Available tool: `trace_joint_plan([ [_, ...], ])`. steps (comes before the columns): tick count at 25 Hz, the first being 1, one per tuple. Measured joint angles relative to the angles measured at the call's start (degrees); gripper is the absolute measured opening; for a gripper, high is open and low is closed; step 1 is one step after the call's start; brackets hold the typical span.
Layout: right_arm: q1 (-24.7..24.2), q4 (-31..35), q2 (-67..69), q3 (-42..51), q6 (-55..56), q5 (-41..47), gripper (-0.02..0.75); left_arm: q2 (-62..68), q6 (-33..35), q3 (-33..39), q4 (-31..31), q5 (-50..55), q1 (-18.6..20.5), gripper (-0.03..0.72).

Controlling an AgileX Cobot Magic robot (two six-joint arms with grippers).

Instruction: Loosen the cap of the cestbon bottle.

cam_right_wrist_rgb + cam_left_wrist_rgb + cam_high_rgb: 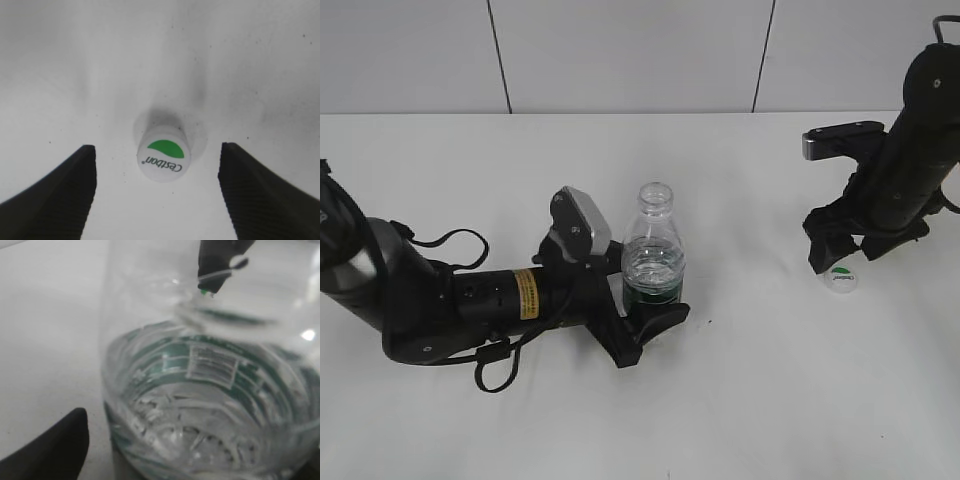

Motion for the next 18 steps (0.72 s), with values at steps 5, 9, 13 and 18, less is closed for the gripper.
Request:
trace_joint_plan([
  [5, 0.0, 0.11, 0.0, 0.0, -0.04, 0.34, 0.577, 0.0, 0.0, 1.8, -0.89, -4.86, 0.0, 0.564],
  [9, 0.0, 0.16, 0.0, 0.0, -0.29, 0.41, 0.577, 0.0, 0.0, 2.2, -1.12, -6.96, 0.0, 0.566],
  [13, 0.0, 0.16, 0.0, 0.0, -0.35, 0.41, 0.577, -0.77, 0.05, 2.2, -1.41, -7.89, 0.0, 0.566],
  [18, 0.0, 0.16, -0.07, 0.0, -0.35, 0.41, 0.577, -5.44, 0.05, 2.24, -1.56, -7.9, 0.0, 0.566],
])
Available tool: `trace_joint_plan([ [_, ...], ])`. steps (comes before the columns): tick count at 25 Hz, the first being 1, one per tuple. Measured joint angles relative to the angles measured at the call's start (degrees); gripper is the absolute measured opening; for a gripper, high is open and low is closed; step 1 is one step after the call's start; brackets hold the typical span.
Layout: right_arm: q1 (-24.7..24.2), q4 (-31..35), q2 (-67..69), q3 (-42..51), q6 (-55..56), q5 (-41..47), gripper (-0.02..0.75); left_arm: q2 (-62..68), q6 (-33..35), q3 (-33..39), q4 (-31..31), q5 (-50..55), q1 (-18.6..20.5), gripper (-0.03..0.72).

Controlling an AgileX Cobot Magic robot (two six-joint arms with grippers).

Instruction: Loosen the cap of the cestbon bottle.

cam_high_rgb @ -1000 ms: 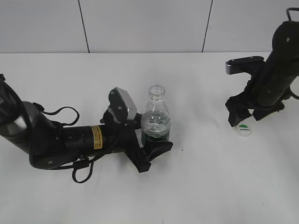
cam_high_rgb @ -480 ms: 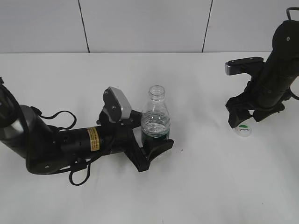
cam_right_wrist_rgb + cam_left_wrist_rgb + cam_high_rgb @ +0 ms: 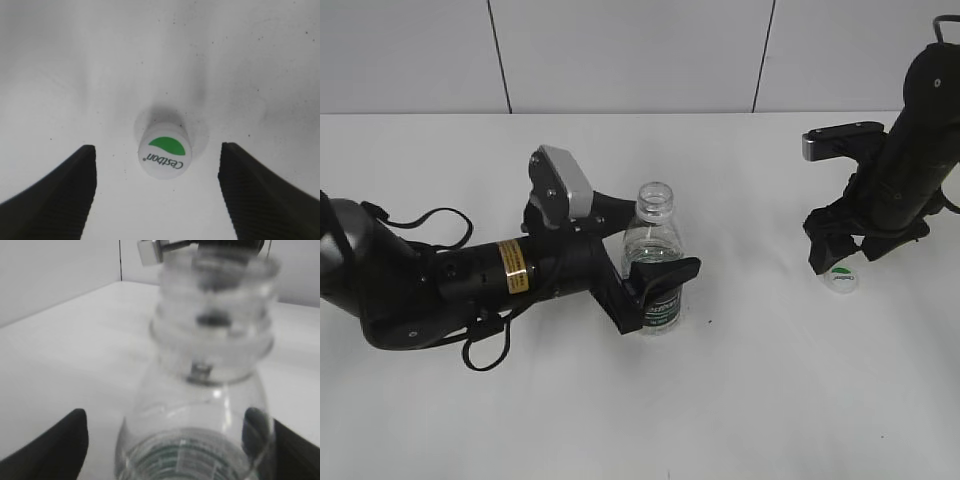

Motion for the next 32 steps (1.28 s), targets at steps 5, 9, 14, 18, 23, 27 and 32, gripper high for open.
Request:
trace_joint_plan([
  [5, 0.0, 0.0, -0.04, 0.0, -0.01, 0.0, 0.577, -5.13, 0.0, 0.0, 0.11, 2.14, 0.0, 0.566],
  [9, 0.0, 0.0, -0.04, 0.0, -0.01, 0.0, 0.577, -8.44, -2.62, 0.0, 0.06, 3.73, 0.0, 0.566],
  [14, 0.0, 0.23, -0.24, 0.0, -0.01, 0.13, 0.577, -12.05, -9.3, 0.02, 0.38, 4.85, 0.0, 0.566],
  [18, 0.0, 0.23, -1.92, 0.0, -0.06, 0.8, 0.577, -15.78, -14.69, 0.02, 0.57, 6.4, 0.0, 0.566],
  [23, 0.0, 1.08, -6.17, 0.0, -0.06, 2.47, 0.577, -23.87, -18.04, 0.06, -1.54, 15.08, 0.0, 0.566],
  [27, 0.0, 1.22, -10.33, -0.35, -0.06, 4.94, 0.577, -31.7, -18.86, -0.06, -7.64, 27.15, 0.0, 0.566],
  [32, 0.0, 1.37, -14.49, -1.84, 0.06, 8.92, 0.577, -41.37, -19.1, -4.61, -8.59, 51.7, 0.24, 0.566],
])
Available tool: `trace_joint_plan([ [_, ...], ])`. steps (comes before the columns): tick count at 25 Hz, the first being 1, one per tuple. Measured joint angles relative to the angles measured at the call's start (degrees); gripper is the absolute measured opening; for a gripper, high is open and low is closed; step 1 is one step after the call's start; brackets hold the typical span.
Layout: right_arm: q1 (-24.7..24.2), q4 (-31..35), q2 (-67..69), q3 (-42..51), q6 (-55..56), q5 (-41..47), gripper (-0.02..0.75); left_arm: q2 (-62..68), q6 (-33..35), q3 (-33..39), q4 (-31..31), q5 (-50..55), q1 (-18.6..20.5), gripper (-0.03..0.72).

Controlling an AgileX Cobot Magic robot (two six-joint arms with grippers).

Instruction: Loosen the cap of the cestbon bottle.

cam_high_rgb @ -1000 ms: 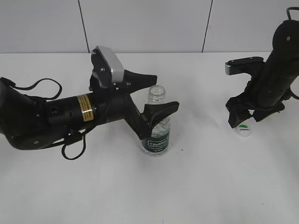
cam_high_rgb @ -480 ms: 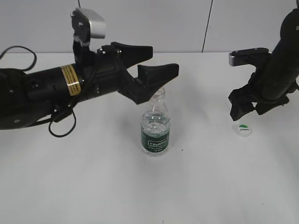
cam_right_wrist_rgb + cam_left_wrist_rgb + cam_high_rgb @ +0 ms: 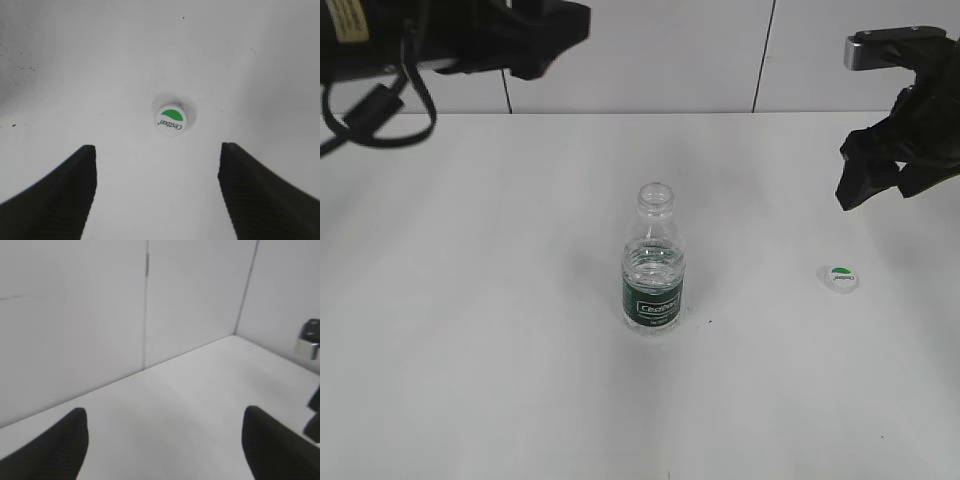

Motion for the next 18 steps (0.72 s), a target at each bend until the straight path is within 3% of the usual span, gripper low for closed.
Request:
trace_joint_plan([
  [5, 0.0, 0.13, -1.93, -0.39, 1.13, 3.1, 0.577, -4.25, 0.0, -8.46, 0.95, 28.99, 0.07, 0.566],
  [8, 0.0, 0.13, -2.0, -0.39, 2.61, 4.68, 0.577, -4.23, 2.23, -12.35, -2.49, 42.21, 0.91, 0.566],
  [13, 0.0, -1.28, -2.0, -0.39, 5.27, 7.86, 0.577, -4.23, 14.68, -14.3, -17.5, 52.78, 7.22, 0.566],
  [18, -0.13, -4.24, -2.0, -0.39, 7.29, 9.82, 0.577, -3.24, 21.3, -14.3, -24.38, 59.36, 15.72, 0.566],
])
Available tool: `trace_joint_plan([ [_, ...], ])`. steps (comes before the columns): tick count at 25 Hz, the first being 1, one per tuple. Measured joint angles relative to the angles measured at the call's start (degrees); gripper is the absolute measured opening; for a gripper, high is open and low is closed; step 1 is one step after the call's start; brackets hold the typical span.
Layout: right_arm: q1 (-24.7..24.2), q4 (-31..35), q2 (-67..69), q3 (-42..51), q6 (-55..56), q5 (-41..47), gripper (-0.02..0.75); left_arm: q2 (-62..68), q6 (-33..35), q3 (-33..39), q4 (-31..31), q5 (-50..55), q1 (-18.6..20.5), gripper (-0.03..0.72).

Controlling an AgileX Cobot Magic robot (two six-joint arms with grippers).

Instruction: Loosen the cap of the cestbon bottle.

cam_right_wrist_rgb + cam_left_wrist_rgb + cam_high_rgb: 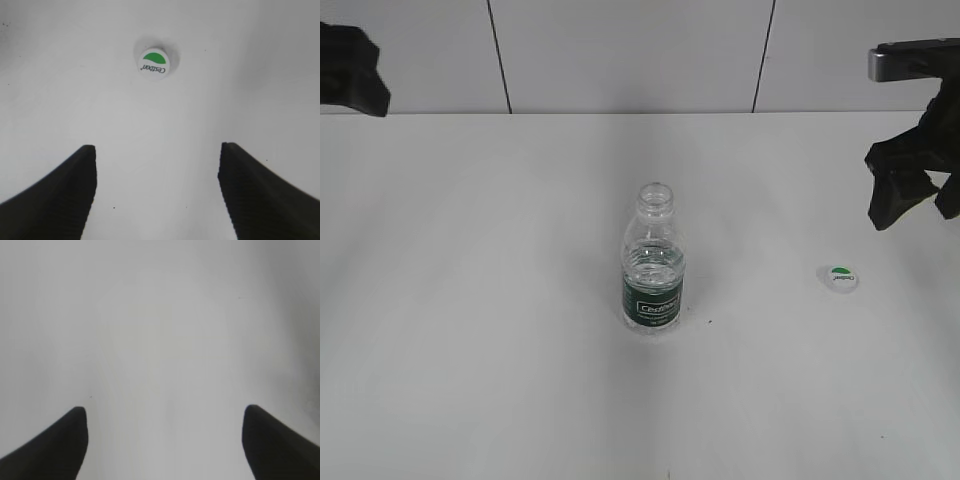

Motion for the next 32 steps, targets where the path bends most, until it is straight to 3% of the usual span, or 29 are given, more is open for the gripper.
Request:
trace_joint_plan([
  [5, -0.17, -1.86, 0.0, 0.0, 1.59, 0.0, 0.577, 1.08, 5.68, 0.0, -6.46, 2.32, 8.7, 0.566],
  [9, -1.16, -3.84, 0.0, 0.0, 3.14, -0.16, 0.577, 1.96, 8.99, -0.02, -7.88, 3.11, 12.56, 0.566],
  [22, -3.52, -4.48, -1.56, 0.0, 3.41, -0.69, 0.577, 0.36, 10.58, -0.27, -7.22, 4.56, 12.92, 0.566],
  [32, -3.52, -4.1, -12.15, 0.0, 3.41, 0.97, 0.577, -16.82, 10.58, -0.27, -6.89, 12.38, 12.92, 0.566],
])
